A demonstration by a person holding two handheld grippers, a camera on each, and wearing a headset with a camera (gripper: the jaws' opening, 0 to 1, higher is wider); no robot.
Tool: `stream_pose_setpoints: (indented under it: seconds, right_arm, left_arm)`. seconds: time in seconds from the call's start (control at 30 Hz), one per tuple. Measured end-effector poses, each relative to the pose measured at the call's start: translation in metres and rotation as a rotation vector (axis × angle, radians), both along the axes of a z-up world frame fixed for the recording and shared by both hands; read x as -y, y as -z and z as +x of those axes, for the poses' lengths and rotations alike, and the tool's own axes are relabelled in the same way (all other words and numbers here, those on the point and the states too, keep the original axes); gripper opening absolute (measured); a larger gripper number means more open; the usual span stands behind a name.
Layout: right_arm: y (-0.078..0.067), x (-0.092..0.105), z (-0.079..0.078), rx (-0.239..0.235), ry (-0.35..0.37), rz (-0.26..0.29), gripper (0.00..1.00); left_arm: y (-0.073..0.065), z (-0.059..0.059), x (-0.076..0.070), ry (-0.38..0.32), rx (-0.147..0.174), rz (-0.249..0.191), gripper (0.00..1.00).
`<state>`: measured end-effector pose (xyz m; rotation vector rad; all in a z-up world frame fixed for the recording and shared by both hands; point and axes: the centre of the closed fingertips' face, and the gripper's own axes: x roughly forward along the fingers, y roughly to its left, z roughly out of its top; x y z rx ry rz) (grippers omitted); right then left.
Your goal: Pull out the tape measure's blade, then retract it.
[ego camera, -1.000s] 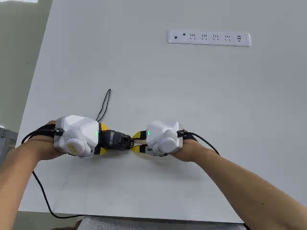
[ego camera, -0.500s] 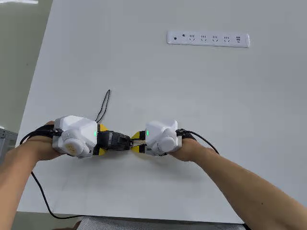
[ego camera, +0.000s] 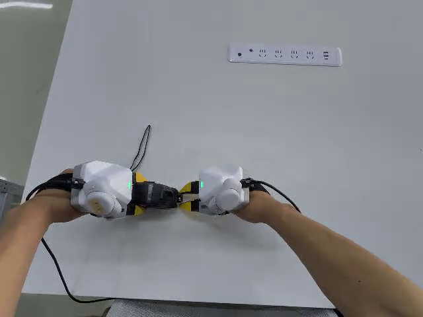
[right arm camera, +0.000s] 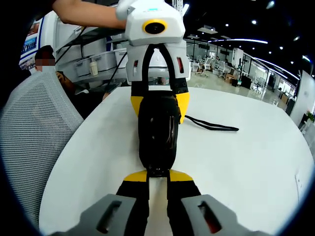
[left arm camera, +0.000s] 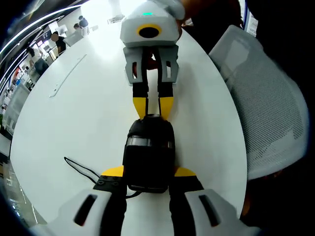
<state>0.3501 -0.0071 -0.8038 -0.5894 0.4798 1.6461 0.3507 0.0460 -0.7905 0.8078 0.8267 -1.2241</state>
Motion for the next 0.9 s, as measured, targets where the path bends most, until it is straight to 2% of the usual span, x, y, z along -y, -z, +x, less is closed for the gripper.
stream_pose_setpoints:
  seconds: [0.9]
  right_arm:
    - [0.0, 0.012, 0.002, 0.002, -0.004, -0.009, 0.1]
  left_arm:
    - [0.001, 0.001, 0.0, -0.004, -0.007, -0.001, 0.3]
